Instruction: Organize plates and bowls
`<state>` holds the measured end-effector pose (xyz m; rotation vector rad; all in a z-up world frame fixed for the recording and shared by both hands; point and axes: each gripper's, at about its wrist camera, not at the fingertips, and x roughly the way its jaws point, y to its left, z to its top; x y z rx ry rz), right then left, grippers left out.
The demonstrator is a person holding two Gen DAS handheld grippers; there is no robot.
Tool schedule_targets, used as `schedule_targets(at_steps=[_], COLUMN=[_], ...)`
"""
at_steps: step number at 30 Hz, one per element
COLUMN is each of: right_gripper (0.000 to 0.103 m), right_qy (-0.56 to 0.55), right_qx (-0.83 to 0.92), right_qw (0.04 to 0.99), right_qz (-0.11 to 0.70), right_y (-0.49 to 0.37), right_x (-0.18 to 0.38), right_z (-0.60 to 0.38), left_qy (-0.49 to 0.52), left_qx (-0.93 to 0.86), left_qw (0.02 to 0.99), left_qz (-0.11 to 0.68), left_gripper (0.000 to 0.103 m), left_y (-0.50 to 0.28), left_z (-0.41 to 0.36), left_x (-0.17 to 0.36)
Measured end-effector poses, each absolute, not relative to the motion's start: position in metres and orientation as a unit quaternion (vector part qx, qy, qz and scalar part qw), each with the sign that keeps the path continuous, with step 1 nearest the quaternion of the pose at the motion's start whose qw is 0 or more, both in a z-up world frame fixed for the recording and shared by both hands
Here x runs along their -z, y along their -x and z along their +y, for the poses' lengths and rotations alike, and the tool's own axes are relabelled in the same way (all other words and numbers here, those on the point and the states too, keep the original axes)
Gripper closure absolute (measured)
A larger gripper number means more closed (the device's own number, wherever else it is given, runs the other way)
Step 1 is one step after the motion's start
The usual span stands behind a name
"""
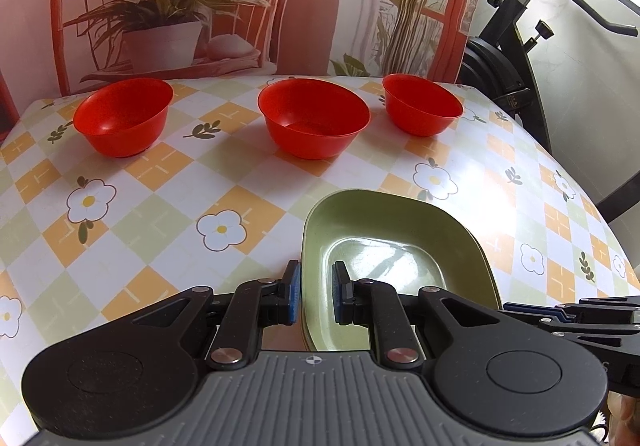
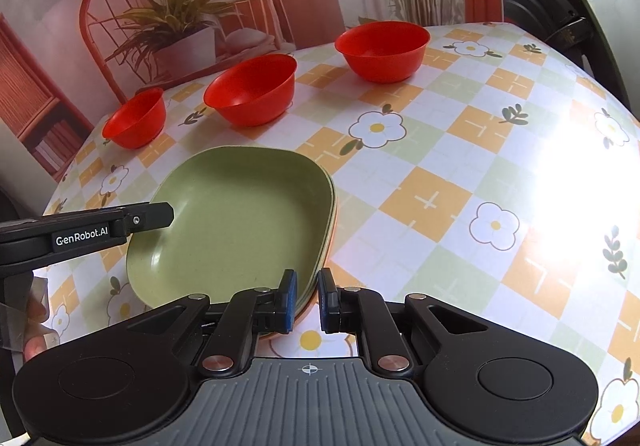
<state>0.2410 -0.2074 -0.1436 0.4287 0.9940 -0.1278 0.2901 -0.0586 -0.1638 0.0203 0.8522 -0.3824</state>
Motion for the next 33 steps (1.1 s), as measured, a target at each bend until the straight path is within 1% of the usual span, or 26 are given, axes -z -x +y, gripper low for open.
schedule_targets(at_steps=[4,15,18,20,21,25,33], right_gripper=[0.092,0.091,0.09,0.087,0.087,0.086,0.086], right_qy=[-0.205,-0.207,-0.208,-0.208,-0.21,-0.212,-0.198], right_qx=[0.062,0.068,0.07,0.071,0.07,0.068,0.081], right_qw=[0.854,0.854,0.854,0.855,0.855,0.861,0.891], right_qz=[0.473,0.473,0.472,0.47,0.47,0.458,0.399], right_y=[-0.241,-0.24,-0.24,-0.239,-0.239,-0.24,-0.243], right_x=[0.144,0.143,0.142,0.141,0.14,0.13,0.087], right_z=[-0.208,-0.207,-0.208,-0.209,-0.209,-0.214,-0.232], left_qy=[0.009,0.017,0.014,0.013,0.015,0.019,0.021], left_qx=[0.181,0.172,0.171,0.171,0.173,0.185,0.179], left_qw=[0.893,0.888,0.888,0.887,0.885,0.889,0.911], left_qz=[0.412,0.426,0.427,0.429,0.431,0.419,0.371], left_gripper=[0.086,0.086,0.086,0.086,0.085,0.085,0.085], left_y=[-0.288,-0.289,-0.288,-0.287,-0.287,-0.285,-0.281], left_z=[-0.054,-0.047,-0.048,-0.049,-0.048,-0.046,-0.037], left_x=[0.165,0.175,0.175,0.174,0.173,0.16,0.107])
